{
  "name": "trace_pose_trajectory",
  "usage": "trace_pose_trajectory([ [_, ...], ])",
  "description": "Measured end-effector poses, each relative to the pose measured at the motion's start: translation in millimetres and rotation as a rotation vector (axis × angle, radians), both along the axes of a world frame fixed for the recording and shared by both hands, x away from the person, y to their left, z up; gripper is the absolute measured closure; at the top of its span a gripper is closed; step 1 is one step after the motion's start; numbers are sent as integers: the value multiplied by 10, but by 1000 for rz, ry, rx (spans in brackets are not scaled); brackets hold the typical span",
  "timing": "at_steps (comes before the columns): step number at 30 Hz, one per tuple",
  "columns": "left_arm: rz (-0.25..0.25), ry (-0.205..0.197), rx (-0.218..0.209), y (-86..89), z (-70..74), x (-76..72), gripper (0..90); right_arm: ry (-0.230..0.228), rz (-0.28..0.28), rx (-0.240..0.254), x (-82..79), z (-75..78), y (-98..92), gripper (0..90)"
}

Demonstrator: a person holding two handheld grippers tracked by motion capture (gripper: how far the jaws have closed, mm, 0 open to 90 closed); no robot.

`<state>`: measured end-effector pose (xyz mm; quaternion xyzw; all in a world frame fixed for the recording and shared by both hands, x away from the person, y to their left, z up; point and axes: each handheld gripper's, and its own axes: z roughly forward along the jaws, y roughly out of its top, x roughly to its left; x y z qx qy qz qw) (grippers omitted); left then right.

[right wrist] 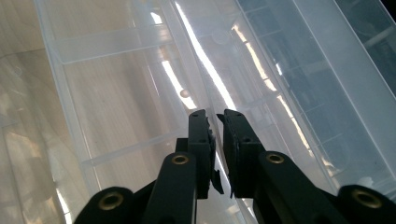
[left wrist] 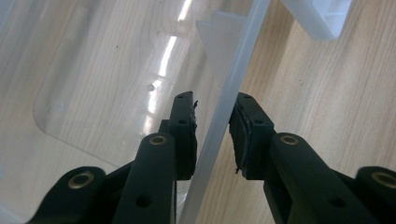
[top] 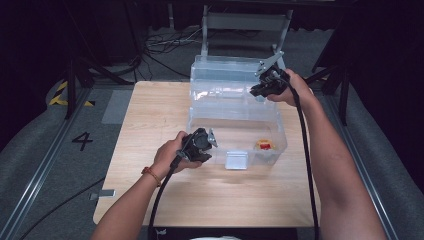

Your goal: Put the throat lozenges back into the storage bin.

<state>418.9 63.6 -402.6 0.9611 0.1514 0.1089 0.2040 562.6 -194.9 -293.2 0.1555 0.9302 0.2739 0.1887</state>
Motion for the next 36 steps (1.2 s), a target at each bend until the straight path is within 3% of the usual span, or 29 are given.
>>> trace_pose_trajectory([
  [10,17,4,-15,5,-1,-3,714,-9,60,-46,-124,71,50,860],
  [27,11,-28,-30,15,-16,-31,696,-40,107,-48,-472,104,24,863],
  [36,4,-35,-34,20,-21,-37,694,-47,107,-41,-536,94,17,858],
])
